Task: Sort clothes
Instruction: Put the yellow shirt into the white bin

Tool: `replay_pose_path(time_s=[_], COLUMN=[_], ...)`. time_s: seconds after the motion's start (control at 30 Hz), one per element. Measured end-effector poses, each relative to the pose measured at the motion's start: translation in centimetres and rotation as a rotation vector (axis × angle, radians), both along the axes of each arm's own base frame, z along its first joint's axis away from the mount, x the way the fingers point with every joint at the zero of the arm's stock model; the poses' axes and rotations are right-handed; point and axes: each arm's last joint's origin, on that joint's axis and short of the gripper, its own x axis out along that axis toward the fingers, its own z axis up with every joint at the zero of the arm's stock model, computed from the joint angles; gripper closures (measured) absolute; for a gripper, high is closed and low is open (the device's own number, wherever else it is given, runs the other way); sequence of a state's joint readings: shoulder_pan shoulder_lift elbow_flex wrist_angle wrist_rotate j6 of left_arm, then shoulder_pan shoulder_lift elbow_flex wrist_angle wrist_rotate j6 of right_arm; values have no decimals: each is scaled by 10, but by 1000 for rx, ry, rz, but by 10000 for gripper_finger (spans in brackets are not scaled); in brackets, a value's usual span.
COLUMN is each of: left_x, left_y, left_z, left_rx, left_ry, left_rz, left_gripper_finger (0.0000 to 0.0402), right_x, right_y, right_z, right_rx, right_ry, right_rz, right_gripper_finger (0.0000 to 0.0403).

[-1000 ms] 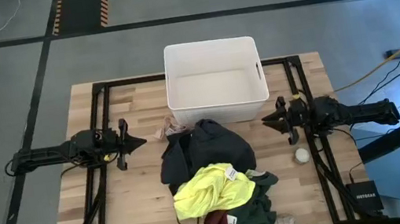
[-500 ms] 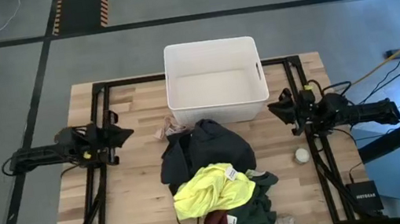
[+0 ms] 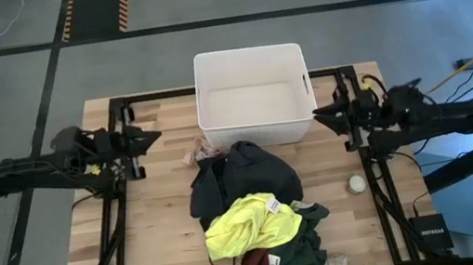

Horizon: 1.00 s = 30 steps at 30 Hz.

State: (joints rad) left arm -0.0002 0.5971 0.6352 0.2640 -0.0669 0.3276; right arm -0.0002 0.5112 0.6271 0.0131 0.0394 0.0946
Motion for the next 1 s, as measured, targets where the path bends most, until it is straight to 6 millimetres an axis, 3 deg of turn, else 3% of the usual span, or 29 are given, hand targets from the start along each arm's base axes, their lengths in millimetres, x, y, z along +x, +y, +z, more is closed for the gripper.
replay_pose_path(time_s=[0.17,0.3,0.5,0.67,0.83,1.0], left_x=[15,14,10,10,9,9], left_y=[-1,-3,-5,-7,-7,-7], left_z=[-1,1,0,-2,0,0], left_rx=[54,68,20,12,12,12], left_ry=[4,-17,-3,16,-1,-5], left_rz=[12,3,-31,-44,-45,-45], left_gripper_finger=[402,402,402,402,402,402], right_x=[24,46,90,129,162,185], right_y=[1,1,4,22,56,89], right_z=[50,82,110,98,60,25], right_rx=[-7,-16,-23,-63,-164,-256], right_ry=[145,282,460,637,815,933], right_rz=[42,16,52,147,267,366], right_gripper_finger=[308,308,267,201,152,142])
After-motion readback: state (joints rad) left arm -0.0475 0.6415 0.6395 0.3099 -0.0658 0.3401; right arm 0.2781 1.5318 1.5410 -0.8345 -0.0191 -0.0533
